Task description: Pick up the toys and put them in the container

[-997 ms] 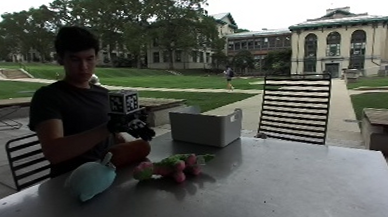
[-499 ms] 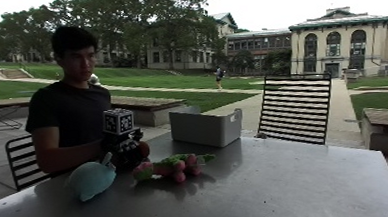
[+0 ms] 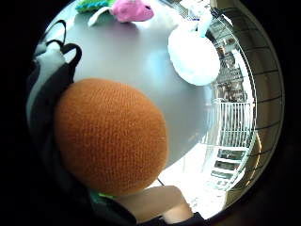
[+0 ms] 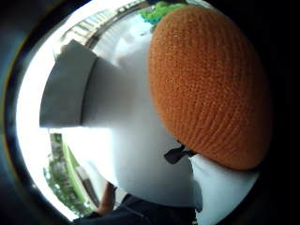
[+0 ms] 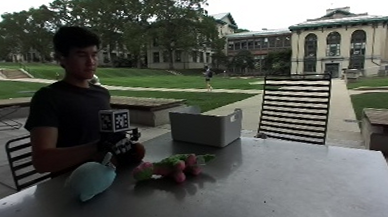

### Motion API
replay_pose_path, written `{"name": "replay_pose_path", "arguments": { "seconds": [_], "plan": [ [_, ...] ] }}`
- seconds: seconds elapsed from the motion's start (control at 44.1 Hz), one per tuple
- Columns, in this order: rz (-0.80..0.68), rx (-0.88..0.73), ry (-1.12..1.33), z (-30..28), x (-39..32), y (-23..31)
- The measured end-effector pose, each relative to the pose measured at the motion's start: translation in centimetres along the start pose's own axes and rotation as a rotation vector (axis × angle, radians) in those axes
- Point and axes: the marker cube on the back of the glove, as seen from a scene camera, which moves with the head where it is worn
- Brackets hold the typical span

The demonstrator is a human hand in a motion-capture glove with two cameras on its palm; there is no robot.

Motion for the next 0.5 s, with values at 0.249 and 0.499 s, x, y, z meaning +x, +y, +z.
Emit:
{"name": "replay_pose_path", "arguments": {
  "seconds": [0.249, 0.499],
  "plan": [
    [-0.181, -0.205, -0.132, -2.8, 0.8, -3.7],
    [-0.313, -0.008, -0.211, -18.0, -4.6, -8.3]
  ]
}}
